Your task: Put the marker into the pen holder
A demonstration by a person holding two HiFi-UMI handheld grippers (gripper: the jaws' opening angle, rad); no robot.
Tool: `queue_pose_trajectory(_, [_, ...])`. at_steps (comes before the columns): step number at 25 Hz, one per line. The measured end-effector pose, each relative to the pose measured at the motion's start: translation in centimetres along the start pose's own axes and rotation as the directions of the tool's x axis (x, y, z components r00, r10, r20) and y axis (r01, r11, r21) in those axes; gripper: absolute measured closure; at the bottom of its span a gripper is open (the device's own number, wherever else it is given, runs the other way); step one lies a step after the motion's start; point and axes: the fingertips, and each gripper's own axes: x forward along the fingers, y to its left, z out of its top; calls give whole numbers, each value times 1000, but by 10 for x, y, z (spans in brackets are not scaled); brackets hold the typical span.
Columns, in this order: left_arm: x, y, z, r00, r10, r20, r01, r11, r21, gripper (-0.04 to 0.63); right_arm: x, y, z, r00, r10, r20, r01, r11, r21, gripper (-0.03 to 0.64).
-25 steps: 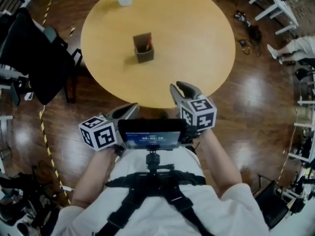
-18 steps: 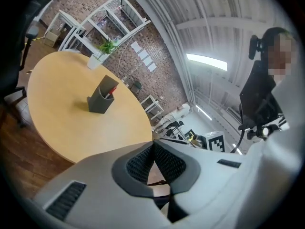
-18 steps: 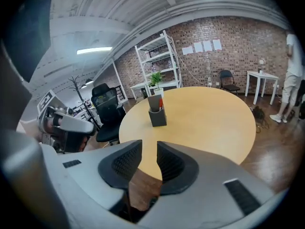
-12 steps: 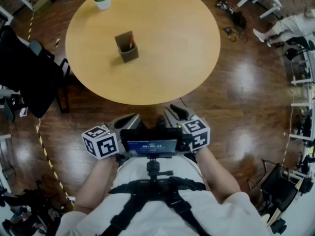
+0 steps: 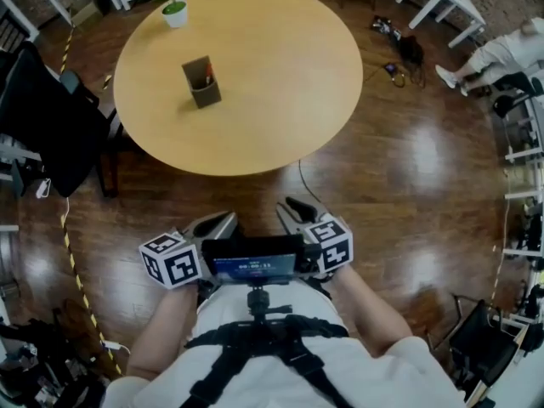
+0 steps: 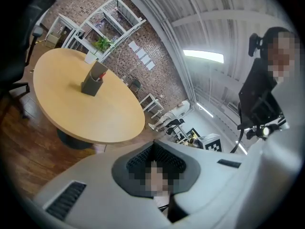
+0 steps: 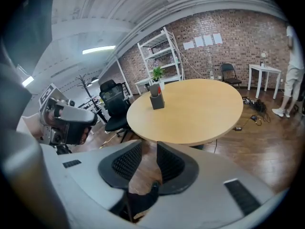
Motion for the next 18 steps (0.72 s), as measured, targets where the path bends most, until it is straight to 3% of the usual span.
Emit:
queue_pose_trajectory(9, [21,-96,-99,998,23,59,-24,999,27,598,-107,-7,-69,997,59,58,-58,998,-22,509])
queue_pose_trajectory(18, [7,-130,-133,996,35,80,-37,999,18,599,-144,7,-95,993,82,84,-80,996,-26,509])
